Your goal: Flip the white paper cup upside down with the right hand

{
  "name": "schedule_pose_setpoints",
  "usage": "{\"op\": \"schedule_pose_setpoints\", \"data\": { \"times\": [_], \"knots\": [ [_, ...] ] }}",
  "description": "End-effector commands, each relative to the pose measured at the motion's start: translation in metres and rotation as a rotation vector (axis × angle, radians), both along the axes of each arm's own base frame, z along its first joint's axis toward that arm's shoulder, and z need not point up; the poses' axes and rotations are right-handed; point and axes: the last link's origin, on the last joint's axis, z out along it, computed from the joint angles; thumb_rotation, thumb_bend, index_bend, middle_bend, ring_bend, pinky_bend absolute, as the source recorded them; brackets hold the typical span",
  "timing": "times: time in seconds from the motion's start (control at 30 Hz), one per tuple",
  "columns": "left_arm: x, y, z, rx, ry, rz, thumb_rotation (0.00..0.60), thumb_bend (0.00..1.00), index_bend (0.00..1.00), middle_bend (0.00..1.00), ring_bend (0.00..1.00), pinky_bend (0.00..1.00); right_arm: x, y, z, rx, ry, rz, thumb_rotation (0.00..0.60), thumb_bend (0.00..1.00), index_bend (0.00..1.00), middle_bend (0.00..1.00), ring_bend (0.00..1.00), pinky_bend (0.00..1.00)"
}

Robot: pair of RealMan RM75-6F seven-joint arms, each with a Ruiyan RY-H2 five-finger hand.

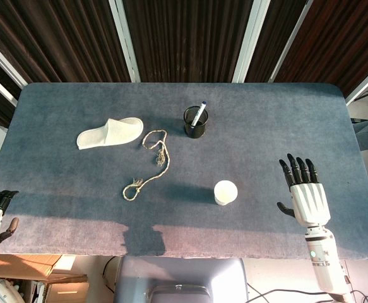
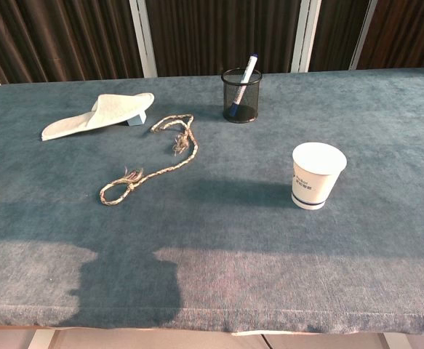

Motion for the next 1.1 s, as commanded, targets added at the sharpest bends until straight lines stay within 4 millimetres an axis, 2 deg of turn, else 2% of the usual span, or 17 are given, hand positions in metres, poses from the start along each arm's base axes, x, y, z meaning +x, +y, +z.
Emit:
{"op": "schedule_pose_setpoints", "data": {
  "times": [0.03,0.23,0.4,0.73,1.1],
  "knots": [
    [0.0,0.0,-0.001,-0.005,0.002,0.002,0.6,0.33,0.25,0.23,0.2,0.43,-0.002,0.0,-0.001,0.004,0.002,-0.011,0.6,0.11,0.01,0.0,0.0,0.1],
    [0.0,0.001,-0.001,-0.005,-0.007,0.002,0.6,0.33,0.25,0.23,0.2,0.43,-0.002,-0.002,-0.002,0.017,-0.042,0.008,0.6,0.11,0.04,0.01,0.0,0.12],
    [0.0,0.002,-0.002,-0.017,-0.009,0.002,0.6,0.33,0.25,0.23,0.2,0.43,-0.011,-0.007,-0.009,0.148,-0.148,-0.052,0.6,0.11,0.08,0.1,0.03,0.16],
    [0.0,0.002,-0.002,-0.015,-0.011,-0.001,0.6,0.33,0.25,0.23,0.2,0.43,-0.018,-0.04,-0.053,0.374,-0.328,-0.106,0.6,0.1,0.16,0.14,0.06,0.17],
    [0.001,0.001,-0.002,-0.02,-0.013,-0.005,0.6,0.33,0.25,0.23,0.21,0.43,-0.007,-0.062,-0.093,0.447,-0.44,-0.055,0.6,0.1,0.27,0.22,0.1,0.18]
  ]
}}
